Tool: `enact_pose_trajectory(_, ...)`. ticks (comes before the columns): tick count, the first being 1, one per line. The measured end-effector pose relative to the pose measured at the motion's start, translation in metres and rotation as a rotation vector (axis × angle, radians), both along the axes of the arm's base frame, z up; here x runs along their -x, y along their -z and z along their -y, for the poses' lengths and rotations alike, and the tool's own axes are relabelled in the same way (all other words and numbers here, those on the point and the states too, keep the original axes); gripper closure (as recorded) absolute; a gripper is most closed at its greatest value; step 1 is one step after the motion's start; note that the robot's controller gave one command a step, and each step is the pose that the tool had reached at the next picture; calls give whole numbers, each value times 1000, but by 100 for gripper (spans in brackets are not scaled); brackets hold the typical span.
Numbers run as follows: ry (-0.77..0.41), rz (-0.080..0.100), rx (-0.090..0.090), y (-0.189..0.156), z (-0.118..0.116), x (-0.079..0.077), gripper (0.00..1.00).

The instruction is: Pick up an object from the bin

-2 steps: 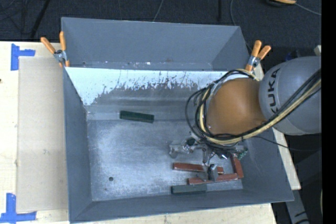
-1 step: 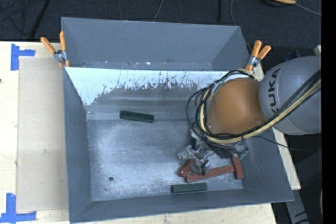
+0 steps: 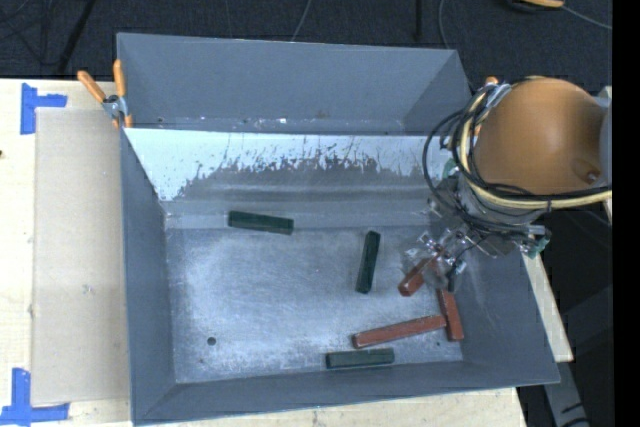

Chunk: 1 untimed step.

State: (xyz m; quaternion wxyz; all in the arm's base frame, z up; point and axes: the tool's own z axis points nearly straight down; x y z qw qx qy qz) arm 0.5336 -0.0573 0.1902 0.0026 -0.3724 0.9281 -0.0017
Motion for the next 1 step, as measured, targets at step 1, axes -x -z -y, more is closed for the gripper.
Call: enact_pose_trajectory(1,-138,-2,-1,-101,13,32,100)
